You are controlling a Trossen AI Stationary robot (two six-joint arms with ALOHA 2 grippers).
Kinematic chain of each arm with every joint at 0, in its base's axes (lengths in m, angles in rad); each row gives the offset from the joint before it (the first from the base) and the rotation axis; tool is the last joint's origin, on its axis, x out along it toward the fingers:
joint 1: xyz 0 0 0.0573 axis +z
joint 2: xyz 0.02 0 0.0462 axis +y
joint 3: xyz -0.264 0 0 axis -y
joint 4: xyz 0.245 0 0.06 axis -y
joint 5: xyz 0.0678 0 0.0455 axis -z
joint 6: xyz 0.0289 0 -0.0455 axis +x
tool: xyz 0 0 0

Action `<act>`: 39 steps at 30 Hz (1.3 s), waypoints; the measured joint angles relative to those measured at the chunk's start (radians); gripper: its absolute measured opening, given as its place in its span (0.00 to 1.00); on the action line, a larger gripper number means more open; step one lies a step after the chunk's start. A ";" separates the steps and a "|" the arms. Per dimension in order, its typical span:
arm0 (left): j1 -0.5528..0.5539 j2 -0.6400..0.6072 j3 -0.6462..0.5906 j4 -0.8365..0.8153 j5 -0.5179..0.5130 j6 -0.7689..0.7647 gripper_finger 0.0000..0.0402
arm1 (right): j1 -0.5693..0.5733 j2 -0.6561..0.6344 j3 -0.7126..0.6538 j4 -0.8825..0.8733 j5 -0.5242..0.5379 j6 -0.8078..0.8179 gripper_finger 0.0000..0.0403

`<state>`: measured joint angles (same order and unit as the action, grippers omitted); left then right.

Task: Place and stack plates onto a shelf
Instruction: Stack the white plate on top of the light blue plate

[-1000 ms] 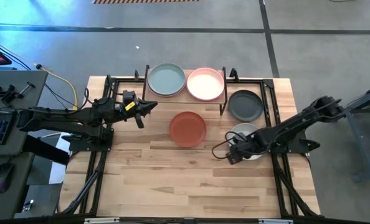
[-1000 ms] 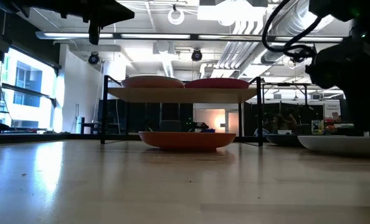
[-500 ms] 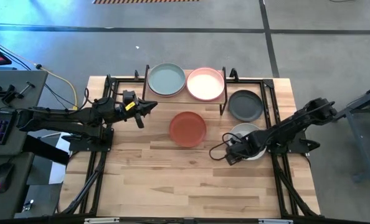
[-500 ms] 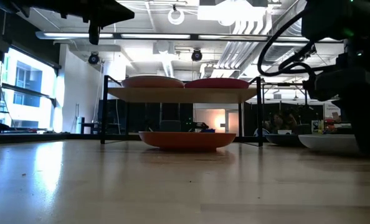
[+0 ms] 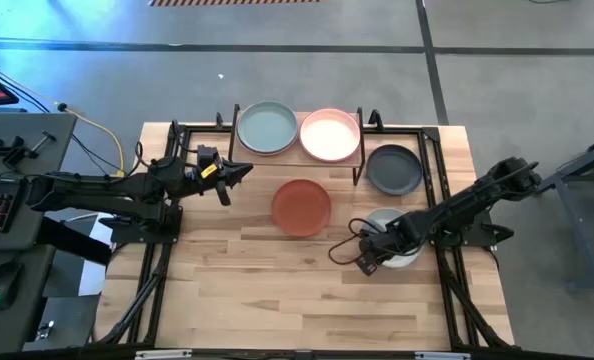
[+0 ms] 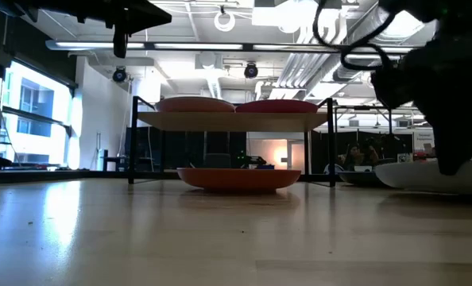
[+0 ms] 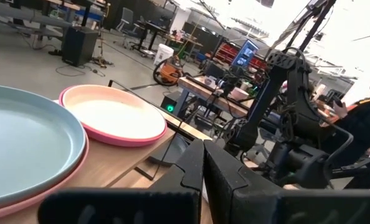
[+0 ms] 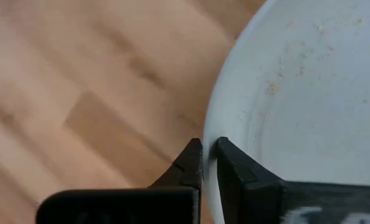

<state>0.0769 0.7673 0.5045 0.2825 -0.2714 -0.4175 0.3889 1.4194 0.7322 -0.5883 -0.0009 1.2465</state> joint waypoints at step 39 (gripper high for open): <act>0.000 0.000 0.000 -0.010 -0.001 -0.026 0.00 | 0.043 0.453 0.451 -0.133 -0.230 -0.768 0.16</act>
<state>0.0769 0.7673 0.5045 0.2729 -0.2726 -0.4431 0.4320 1.8725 1.1828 -0.7216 -0.2309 0.4788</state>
